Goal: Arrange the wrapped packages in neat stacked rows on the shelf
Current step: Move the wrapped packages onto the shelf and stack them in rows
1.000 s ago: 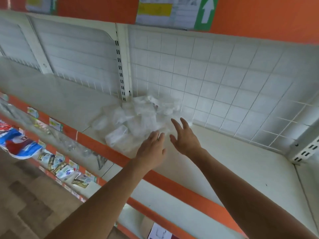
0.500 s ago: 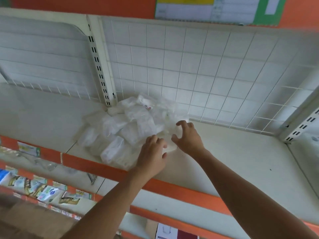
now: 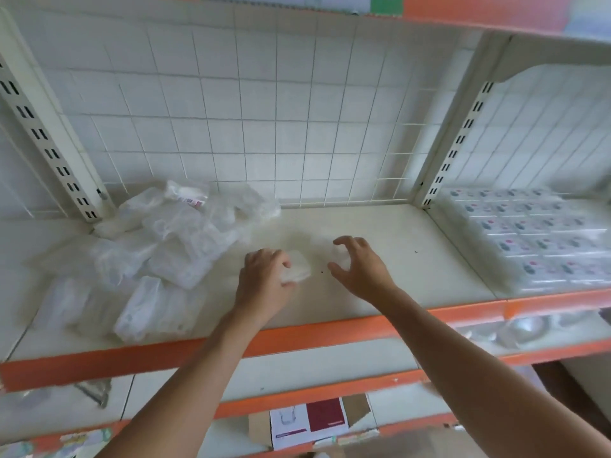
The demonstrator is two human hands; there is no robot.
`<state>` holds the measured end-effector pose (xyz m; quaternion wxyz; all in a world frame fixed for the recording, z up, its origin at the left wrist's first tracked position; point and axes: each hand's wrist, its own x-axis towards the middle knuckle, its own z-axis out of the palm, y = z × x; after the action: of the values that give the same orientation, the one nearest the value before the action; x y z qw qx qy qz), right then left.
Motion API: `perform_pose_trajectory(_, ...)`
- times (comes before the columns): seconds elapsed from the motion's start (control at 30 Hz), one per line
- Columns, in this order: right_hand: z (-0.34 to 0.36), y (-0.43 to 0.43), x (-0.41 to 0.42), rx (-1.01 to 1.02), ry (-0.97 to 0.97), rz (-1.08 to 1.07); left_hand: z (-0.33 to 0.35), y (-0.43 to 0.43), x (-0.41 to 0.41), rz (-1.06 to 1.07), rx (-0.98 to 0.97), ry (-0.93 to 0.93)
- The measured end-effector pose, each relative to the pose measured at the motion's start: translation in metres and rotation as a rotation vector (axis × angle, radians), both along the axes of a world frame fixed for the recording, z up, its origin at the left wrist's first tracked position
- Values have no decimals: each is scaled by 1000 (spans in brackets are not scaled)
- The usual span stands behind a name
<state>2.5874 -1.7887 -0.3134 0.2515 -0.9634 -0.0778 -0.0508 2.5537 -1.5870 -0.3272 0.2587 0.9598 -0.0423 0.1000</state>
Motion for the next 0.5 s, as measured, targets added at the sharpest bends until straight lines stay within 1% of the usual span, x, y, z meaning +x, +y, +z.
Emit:
perform_pose_trajectory(0.13, 5, -30, -18, -34, -9, -67, 0, -30, -1, 5, -62, 31)
perform_pose_trajectory(0.3, 11, -73, -28, -40, -58, -137, 5, -68, -2, -78, -119, 44)
perform_pose_trajectory(0.4, 15, -94, -29, -36, -74, -152, 11, -93, 0, -108, -121, 36)
perform_pose_trajectory(0.5, 21, -119, -26, -34, -131, -141, 20, -122, 5, -125, -85, 19)
